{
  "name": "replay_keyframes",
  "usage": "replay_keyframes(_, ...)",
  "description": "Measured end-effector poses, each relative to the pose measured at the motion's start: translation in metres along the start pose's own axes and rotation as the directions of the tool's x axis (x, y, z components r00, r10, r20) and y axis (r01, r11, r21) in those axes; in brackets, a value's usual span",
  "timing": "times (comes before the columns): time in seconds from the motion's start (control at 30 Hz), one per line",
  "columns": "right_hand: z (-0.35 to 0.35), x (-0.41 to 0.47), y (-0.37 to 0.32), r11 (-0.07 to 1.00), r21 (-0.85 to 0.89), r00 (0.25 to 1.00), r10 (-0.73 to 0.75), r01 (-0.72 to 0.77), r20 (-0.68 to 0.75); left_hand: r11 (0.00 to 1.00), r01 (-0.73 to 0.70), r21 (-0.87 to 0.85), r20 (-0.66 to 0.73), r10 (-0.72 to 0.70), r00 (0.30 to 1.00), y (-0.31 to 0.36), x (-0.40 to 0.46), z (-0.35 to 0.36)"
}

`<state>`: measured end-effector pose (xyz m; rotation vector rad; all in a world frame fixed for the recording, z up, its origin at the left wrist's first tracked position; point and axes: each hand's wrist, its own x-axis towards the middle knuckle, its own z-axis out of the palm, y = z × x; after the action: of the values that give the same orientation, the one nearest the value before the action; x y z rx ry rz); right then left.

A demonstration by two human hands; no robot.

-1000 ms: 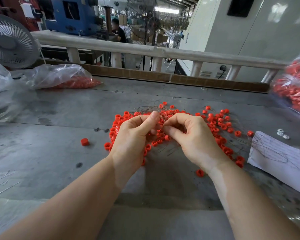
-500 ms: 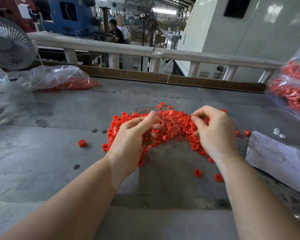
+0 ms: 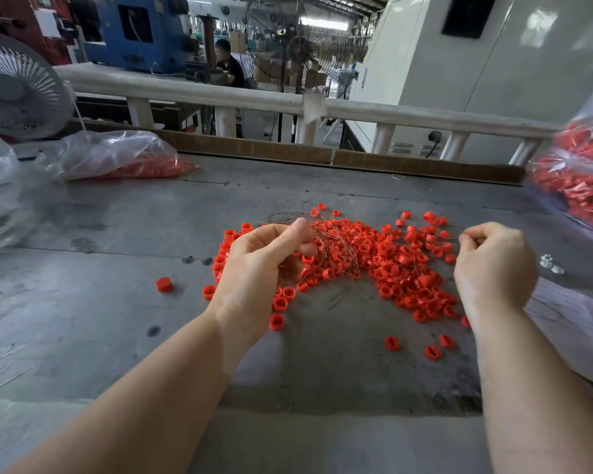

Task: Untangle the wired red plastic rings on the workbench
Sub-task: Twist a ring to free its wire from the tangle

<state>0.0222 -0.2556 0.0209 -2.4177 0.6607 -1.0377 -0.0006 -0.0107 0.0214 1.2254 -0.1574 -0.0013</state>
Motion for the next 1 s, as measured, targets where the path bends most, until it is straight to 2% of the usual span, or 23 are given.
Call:
replay_keyframes(0.3, 0.002, 0.002, 0.005, 0.991, -0.013, 0.983, 0.132, -0.132, 0.125, 0.995, -0.004, 0.1, -0.093, 0.013, 0.996, 0.001, 0.003, -0.001)
replay_keyframes(0.37, 0.001, 0.0, -0.002, 0.997, -0.008, 0.99, 0.082, -0.082, 0.114, 0.984, -0.005, 0.18, -0.132, 0.029, 0.991, -0.001, 0.005, -0.002)
replay_keyframes(0.47, 0.0, -0.006, -0.014, 0.991, 0.083, 0.988, -0.115, 0.107, 0.098, 0.93, -0.033, 0.366, -0.16, 0.098, 0.982, -0.005, 0.007, -0.004)
replay_keyframes(0.57, 0.001, -0.016, -0.027, 0.939, 0.227, 0.95, -0.289, 0.257, 0.121, 0.807, -0.081, 0.585, -0.136, 0.197, 0.971, -0.006, 0.01, -0.009)
replay_keyframes(0.73, 0.006, -0.034, -0.041, 0.875, 0.328, 0.864, -0.441, 0.355, 0.242, 0.466, -0.106, 0.879, -0.021, 0.26, 0.965, -0.005, 0.01, -0.012)
replay_keyframes(0.9, 0.01, -0.035, -0.037, 0.925, 0.171, 0.89, -0.374, 0.338, 0.261, 0.301, -0.065, 0.951, 0.005, 0.196, 0.981, -0.011, 0.006, -0.012)
replay_keyframes(1.0, 0.01, -0.033, -0.034, 0.946, 0.076, 0.897, -0.322, 0.314, 0.303, 0.251, -0.1, 0.963, 0.051, 0.193, 0.98, -0.011, 0.005, -0.011)
